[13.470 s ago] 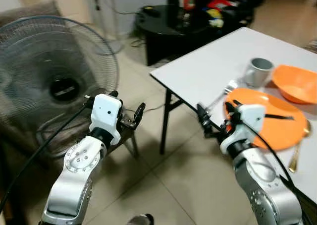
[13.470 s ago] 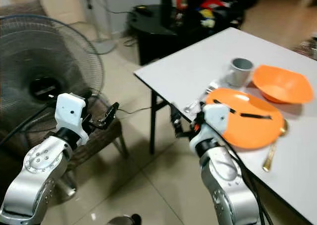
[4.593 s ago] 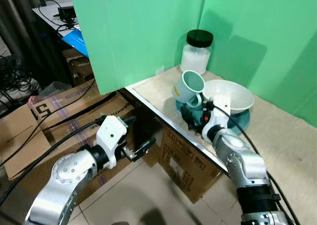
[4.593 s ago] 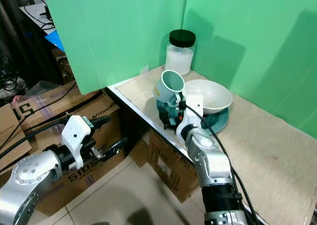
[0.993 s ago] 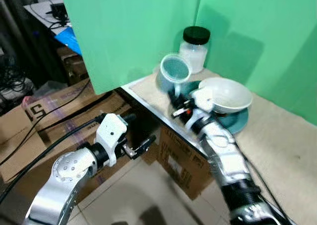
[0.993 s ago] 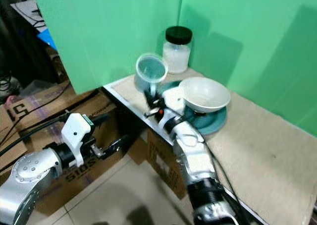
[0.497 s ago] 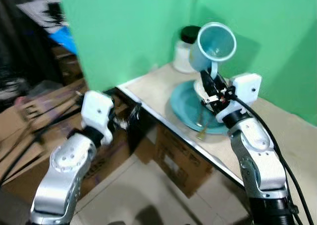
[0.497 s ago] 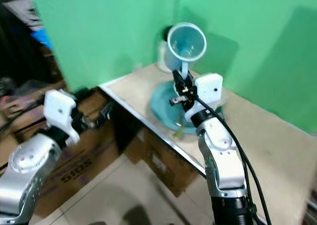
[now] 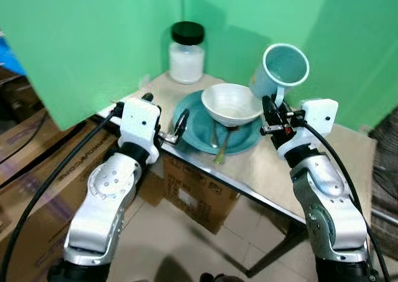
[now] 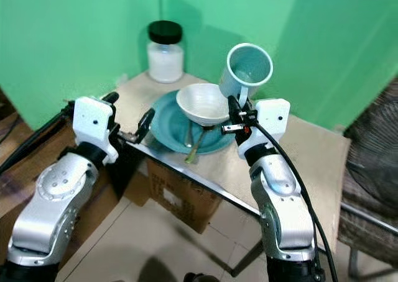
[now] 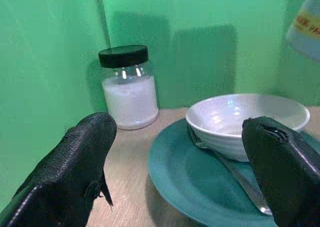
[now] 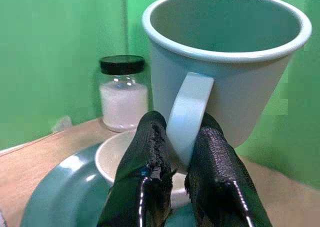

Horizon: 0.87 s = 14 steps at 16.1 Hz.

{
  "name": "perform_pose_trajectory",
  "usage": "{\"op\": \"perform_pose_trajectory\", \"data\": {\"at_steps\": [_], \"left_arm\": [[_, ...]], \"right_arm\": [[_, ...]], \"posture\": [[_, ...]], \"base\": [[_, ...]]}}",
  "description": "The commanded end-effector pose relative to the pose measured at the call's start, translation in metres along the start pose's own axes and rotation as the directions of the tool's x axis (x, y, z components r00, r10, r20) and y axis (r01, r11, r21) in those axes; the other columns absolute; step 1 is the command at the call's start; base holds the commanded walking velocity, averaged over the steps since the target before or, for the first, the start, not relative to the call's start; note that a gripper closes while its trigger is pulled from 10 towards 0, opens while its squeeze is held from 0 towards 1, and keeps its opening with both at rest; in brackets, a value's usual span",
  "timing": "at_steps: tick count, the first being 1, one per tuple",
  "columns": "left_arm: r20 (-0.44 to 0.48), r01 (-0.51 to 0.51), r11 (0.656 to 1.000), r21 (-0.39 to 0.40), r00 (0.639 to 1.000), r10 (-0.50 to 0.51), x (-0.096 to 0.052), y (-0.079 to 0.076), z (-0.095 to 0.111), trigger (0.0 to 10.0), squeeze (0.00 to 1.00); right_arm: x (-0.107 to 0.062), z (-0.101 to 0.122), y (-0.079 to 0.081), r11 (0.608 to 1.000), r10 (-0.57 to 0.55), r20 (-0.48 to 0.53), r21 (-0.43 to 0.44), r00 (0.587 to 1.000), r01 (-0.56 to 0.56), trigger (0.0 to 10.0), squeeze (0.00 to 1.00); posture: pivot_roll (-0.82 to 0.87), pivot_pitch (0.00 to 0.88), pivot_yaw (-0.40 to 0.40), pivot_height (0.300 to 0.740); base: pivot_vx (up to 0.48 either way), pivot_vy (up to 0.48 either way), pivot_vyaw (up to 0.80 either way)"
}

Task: Setting the table

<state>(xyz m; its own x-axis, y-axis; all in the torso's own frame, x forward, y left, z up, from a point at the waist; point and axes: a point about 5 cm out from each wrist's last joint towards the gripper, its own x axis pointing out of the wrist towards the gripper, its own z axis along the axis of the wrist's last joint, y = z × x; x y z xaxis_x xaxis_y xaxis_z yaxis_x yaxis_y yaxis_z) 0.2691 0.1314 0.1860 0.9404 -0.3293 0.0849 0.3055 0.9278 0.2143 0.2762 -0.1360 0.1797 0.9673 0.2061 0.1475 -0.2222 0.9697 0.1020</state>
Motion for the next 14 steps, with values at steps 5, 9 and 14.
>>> {"op": "perform_pose_trajectory", "data": {"at_steps": [5,9,14], "left_arm": [[-0.044,-0.012,0.998,0.055,0.999,0.015,-0.009,0.01,-0.006,10.0,0.0],[-0.058,-0.019,1.0,0.021,0.998,0.02,-0.007,0.014,-0.011,10.0,0.0],[-0.02,-0.011,1.0,-0.019,1.0,0.01,0.001,0.009,-0.004,10.0,0.0]], "right_arm": [[-0.006,-0.007,-0.005,0.996,-0.076,-0.014,-0.039,0.997,0.075,10.0,0.0],[-0.018,-0.021,-0.008,0.996,-0.084,-0.087,0.002,0.993,0.085,10.0,0.0],[-0.02,-0.013,-0.013,0.993,-0.121,-0.044,-0.008,0.992,0.12,10.0,0.0]], "posture": [[0.12,0.0,-0.046,0.74],[0.09,0.0,-0.012,0.74],[0.07,0.0,0.004,0.74]], "base": [[0.0,0.0,-0.8],[0.0,0.0,-0.8],[0.0,0.0,-0.8]]}}
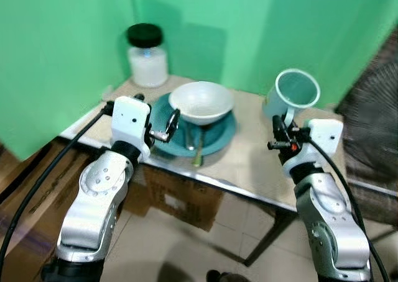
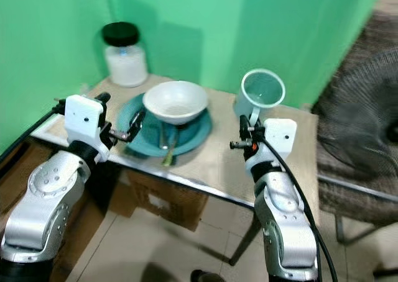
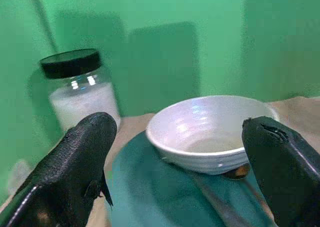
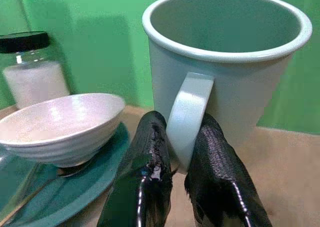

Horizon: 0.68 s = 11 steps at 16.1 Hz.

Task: Setting the table

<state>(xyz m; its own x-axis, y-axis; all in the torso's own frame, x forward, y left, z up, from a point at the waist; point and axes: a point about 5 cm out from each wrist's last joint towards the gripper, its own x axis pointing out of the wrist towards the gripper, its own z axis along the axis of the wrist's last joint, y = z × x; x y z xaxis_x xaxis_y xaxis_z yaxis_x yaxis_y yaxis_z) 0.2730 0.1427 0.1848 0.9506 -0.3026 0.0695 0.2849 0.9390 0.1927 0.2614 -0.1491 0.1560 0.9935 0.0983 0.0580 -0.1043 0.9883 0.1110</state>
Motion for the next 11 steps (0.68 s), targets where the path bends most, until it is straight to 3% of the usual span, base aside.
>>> {"op": "perform_pose_trajectory", "data": {"at_steps": [1,3,7,11], "left_arm": [[0.003,0.006,1.0,0.004,1.0,-0.006,0.002,0.0,0.0,10.0,0.0],[-0.004,-0.015,1.0,0.024,1.0,0.015,0.0,0.005,-0.002,10.0,0.0],[-0.018,-0.045,0.999,0.03,0.999,0.045,-0.005,0.01,-0.005,10.0,0.0],[-0.034,-0.056,0.998,-0.008,0.998,0.056,-0.005,0.004,-0.012,10.0,0.0]], "right_arm": [[0.002,0.009,-0.002,1.0,-0.009,0.044,-0.016,0.999,0.009,10.0,0.0],[0.006,0.008,-0.001,0.999,-0.015,0.041,-0.052,0.999,0.017,10.0,0.0],[0.007,0.005,0.005,0.999,-0.025,0.041,-0.02,0.999,0.026,10.0,0.0],[0.003,-0.001,0.003,0.999,-0.007,0.003,-0.048,1.0,0.007,10.0,0.0]], "posture": [[0.07,0.0,-0.006,0.74],[0.09,0.0,-0.033,0.74],[0.09,0.0,-0.039,0.74],[0.08,0.0,-0.024,0.74]], "base": [[0.0,0.0,-0.8],[0.0,0.0,-0.8],[0.0,0.0,-0.8],[0.0,0.0,-0.8]]}}
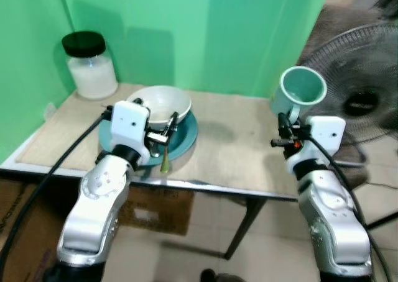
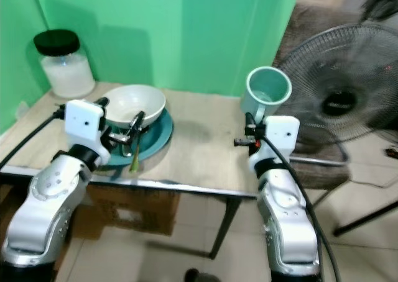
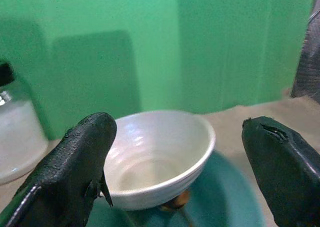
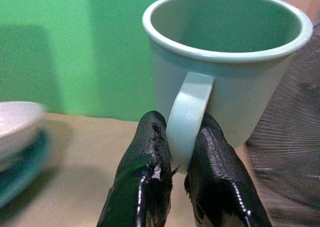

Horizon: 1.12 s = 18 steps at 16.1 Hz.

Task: Setting the table

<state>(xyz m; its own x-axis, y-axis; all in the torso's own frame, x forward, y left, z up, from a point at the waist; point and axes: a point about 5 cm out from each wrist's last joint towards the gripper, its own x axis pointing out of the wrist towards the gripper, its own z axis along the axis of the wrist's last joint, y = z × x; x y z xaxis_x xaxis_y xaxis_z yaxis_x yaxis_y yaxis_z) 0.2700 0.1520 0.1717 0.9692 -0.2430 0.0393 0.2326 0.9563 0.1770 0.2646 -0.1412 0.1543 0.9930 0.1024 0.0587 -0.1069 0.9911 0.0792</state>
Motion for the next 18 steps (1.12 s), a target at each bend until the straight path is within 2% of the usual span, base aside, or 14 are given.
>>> {"op": "perform_pose_trajectory", "data": {"at_steps": [1,7,9,10,12,14,18], "left_arm": [[0.006,-0.001,1.0,0.004,1.0,0.001,0.002,-0.002,0.001,10.0,0.0],[0.012,-0.011,1.0,-0.022,1.0,0.011,-0.001,-0.005,0.0,10.0,0.0],[0.018,-0.038,0.998,-0.05,0.999,0.039,0.004,-0.006,0.001,10.0,0.0],[0.025,-0.037,0.999,-0.024,0.999,0.037,0.007,-0.007,0.002,10.0,0.0],[0.029,-0.035,0.999,-0.013,0.999,0.035,0.007,-0.007,0.001,10.0,0.0],[0.028,-0.024,0.999,-0.049,0.999,0.025,0.004,-0.009,-0.002,10.0,0.0],[0.042,0.004,0.999,-0.046,0.999,-0.002,0.005,-0.017,0.0,10.0,0.0]], "right_arm": [[-0.001,0.0,-0.004,1.0,-0.005,0.002,-0.017,1.0,0.005,10.0,0.0],[-0.005,-0.006,-0.007,0.999,-0.027,-0.028,-0.03,0.999,0.026,10.0,0.0],[-0.005,-0.007,-0.016,0.993,-0.103,-0.022,-0.056,0.994,0.101,10.0,0.0],[-0.004,-0.005,-0.02,0.991,-0.122,-0.014,-0.06,0.992,0.121,10.0,0.0],[-0.005,-0.004,-0.021,0.992,-0.119,-0.018,-0.051,0.993,0.118,10.0,0.0],[-0.007,-0.005,-0.02,0.992,-0.118,-0.021,-0.049,0.993,0.117,10.0,0.0],[-0.003,-0.005,-0.019,0.993,-0.111,-0.02,-0.05,0.994,0.11,10.0,0.0]], "posture": [[0.08,0.0,-0.024,0.74],[0.06,0.0,-0.018,0.74],[0.05,0.0,-0.012,0.74],[0.04,0.0,-0.008,0.74],[0.03,0.0,-0.013,0.74],[0.03,0.0,-0.013,0.74],[0.03,0.0,-0.014,0.74]], "base": [[0.0,0.0,-0.8],[0.0,0.0,-0.8],[0.0,0.0,-0.8],[0.0,0.0,-0.8],[0.0,0.0,-0.8],[0.0,0.0,-0.8],[0.0,0.0,-0.8]]}}
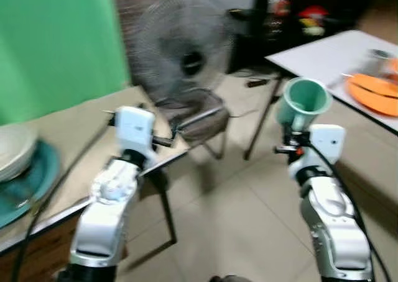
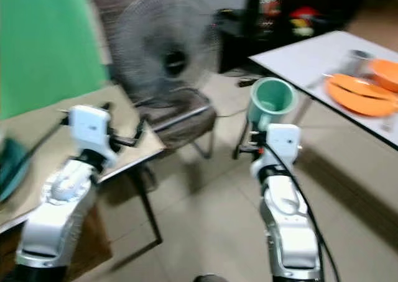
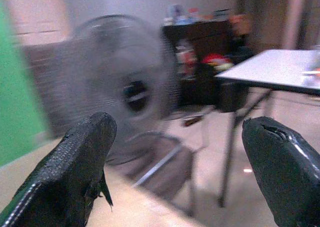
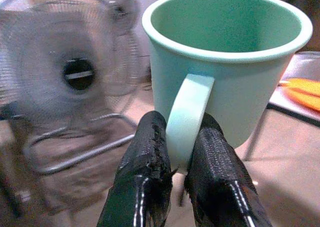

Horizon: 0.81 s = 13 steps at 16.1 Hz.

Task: Setting the table

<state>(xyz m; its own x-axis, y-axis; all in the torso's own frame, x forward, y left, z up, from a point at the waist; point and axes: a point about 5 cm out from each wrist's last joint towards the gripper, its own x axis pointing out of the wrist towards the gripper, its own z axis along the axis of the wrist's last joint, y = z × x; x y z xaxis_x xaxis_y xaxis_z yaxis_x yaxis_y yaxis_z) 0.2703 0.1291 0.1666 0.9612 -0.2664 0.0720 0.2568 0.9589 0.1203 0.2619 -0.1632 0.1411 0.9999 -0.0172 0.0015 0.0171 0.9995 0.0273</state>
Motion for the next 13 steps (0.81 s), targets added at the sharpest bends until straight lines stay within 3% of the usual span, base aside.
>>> {"op": "perform_pose_trajectory", "data": {"at_steps": [1,7,13], "left_arm": [[0.008,-0.012,1.0,0.01,1.0,0.012,-0.0012,0.0054,0.0012,10.0,0.0],[0.005,0.014,1.0,0.002,1.0,-0.014,-0.001,0.0034,-0.0008,10.0,0.0],[0.009,0.004,1.0,0.001,1.0,-0.004,0.0001,0.0066,-0.0019,10.0,0.0]], "right_arm": [[0.001,0.0078,0.0028,1.0,0.007,0.031,0.009,0.999,-0.007,10.0,0.0],[-0.005,0.0075,-0.0005,1.0,-0.007,0.025,0.003,1.0,0.007,10.0,0.0],[-0.0005,0.0093,-0.0003,1.0,0.0,0.027,-0.003,1.0,0.0,10.0,0.0]], "posture": [[0.02,0.0,-0.012,0.74],[0.01,0.0,-0.013,0.74],[0.02,0.0,-0.028,0.74]], "base": [[0.0,0.0,-0.8],[0.271,0.0,-0.8],[0.309,0.0,-0.8]]}}
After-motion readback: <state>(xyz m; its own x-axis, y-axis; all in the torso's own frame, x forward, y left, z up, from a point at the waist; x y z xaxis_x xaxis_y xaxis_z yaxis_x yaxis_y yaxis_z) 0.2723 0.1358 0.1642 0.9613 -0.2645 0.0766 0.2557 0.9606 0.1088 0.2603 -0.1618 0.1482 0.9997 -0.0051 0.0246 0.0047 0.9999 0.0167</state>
